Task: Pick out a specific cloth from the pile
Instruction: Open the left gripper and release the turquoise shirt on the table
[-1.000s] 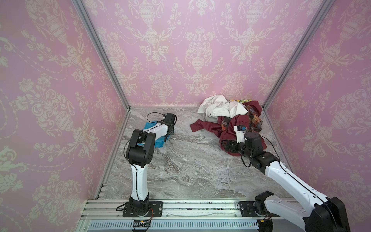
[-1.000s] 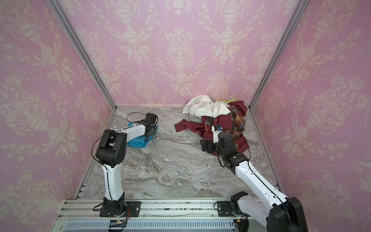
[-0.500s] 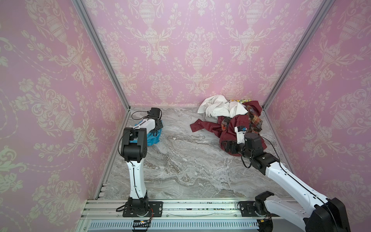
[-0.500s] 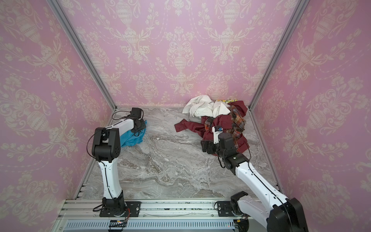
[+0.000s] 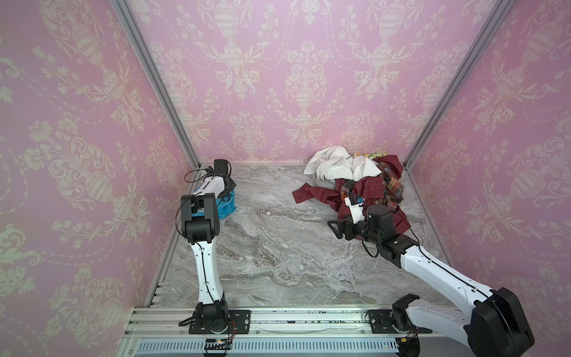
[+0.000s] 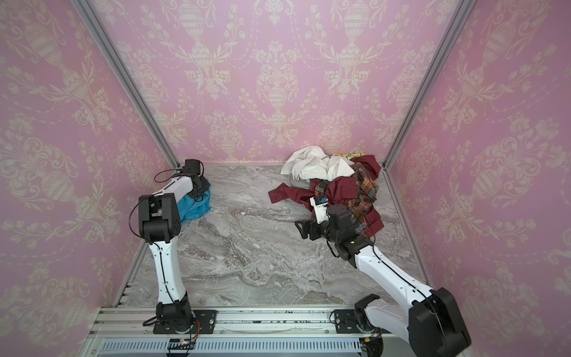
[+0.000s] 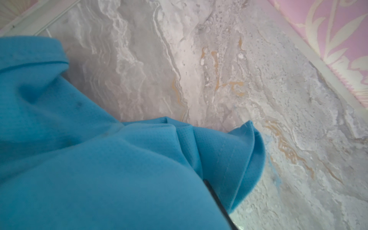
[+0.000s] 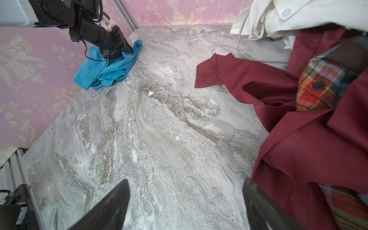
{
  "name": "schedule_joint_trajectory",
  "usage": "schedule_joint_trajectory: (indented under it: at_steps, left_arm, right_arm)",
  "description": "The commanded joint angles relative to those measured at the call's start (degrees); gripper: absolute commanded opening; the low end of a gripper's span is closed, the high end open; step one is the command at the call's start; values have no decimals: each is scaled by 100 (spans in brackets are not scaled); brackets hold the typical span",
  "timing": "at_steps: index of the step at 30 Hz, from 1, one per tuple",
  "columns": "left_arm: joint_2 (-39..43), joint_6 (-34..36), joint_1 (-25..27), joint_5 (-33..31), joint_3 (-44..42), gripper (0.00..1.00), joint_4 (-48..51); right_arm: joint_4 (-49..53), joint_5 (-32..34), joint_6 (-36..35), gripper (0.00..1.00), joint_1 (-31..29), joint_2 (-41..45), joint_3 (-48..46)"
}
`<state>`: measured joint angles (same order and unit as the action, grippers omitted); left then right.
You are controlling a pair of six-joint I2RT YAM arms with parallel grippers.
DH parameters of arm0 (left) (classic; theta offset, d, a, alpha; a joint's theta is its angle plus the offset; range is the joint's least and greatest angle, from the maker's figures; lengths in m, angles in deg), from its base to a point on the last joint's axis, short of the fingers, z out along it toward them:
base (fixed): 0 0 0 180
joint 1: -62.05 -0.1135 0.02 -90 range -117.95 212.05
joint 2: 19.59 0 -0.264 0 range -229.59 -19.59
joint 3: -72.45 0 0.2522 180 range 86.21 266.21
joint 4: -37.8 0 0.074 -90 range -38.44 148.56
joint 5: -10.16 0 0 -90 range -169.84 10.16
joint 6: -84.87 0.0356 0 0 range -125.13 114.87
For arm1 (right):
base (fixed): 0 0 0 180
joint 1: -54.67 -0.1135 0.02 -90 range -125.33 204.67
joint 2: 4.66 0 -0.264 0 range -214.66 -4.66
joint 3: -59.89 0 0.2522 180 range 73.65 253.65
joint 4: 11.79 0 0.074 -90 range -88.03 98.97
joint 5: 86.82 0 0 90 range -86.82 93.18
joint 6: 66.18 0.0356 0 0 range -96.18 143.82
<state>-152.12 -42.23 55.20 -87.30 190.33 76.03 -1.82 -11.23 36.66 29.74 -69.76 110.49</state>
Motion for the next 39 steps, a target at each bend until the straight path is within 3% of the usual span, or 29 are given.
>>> schedule_joint_trajectory:
  at_steps: [1,6,7,10,19,28,39]
  left_arm:
    - [-134,-163,43,231,224,51,512]
    - [215,100,153,246,205,69,658]
    - [301,158,181,270,172,80,672]
    - [689,280,257,328,-121,99,603]
    - [1548,552,405,813,-745,99,318]
    - [2276,1252,891,1085,-1065,99,-16]
    - [2679,2525,1152,-19,-1290,99,946]
  right_arm:
    - [-208,-92,-264,90,-165,-155,304]
    - [51,-42,-367,94,-324,-124,385]
    - [100,-29,-377,94,-335,-70,385]
    - [261,38,-375,95,-331,148,329]
    - [981,488,-321,96,-329,869,280]
    - [1424,826,-282,96,-301,1230,324]
    - [1575,817,-93,96,-156,1262,394]
